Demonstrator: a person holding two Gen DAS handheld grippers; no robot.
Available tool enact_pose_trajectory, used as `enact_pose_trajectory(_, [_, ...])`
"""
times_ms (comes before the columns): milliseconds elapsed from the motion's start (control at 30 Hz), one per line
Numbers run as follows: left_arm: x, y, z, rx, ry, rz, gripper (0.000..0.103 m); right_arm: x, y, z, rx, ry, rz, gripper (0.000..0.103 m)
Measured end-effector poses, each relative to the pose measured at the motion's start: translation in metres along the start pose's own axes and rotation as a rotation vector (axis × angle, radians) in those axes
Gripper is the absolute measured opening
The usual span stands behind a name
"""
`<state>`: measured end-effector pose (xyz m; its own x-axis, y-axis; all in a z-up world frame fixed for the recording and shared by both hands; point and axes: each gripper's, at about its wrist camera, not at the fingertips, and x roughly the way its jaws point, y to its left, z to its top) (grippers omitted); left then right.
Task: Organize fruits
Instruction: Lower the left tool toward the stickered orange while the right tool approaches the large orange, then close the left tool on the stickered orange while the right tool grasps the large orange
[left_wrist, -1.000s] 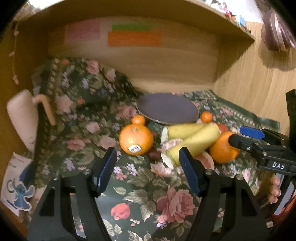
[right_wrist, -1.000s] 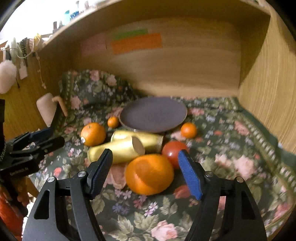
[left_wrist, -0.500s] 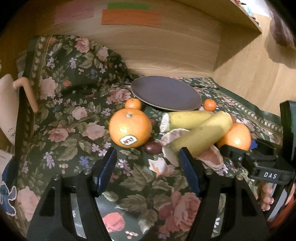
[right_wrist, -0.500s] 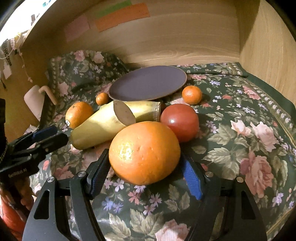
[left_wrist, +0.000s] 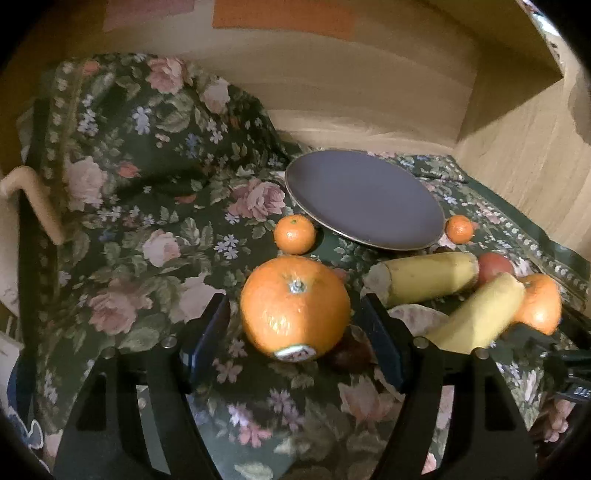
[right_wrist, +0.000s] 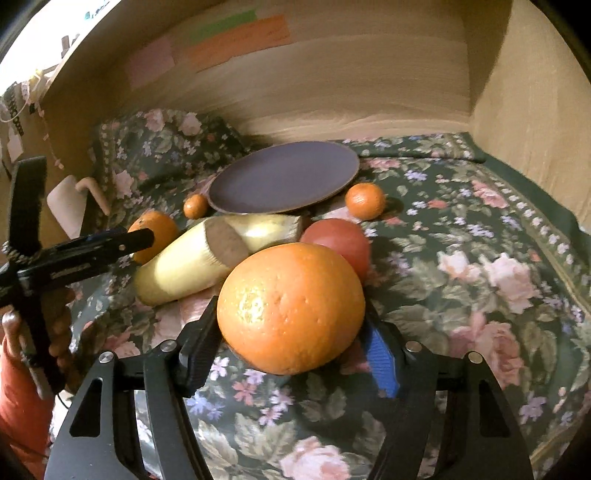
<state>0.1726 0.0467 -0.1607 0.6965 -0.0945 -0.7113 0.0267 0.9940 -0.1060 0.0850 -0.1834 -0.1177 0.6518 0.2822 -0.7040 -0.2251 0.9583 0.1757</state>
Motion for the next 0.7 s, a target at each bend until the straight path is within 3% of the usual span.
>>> enact_pose_trajectory(133, [0.012,0.0,0.003,-0.007,0.015,0.007,0.072,-0.004,-0.006,0.004,0.004,-0.012,-0.026,0.067])
enact_pose_trajectory(233, [0.015,0.002,0.003,-0.017,0.014,-0.012,0.066,-0.006,-0.011,0.008,0.009,-0.023,-0.037,0.067])
enact_pose_trajectory(700, [0.012,0.004,0.002,-0.015,-0.014,0.012,0.065,-0.007,-0.012,0.02,-0.015,-0.055,-0.031,0.067])
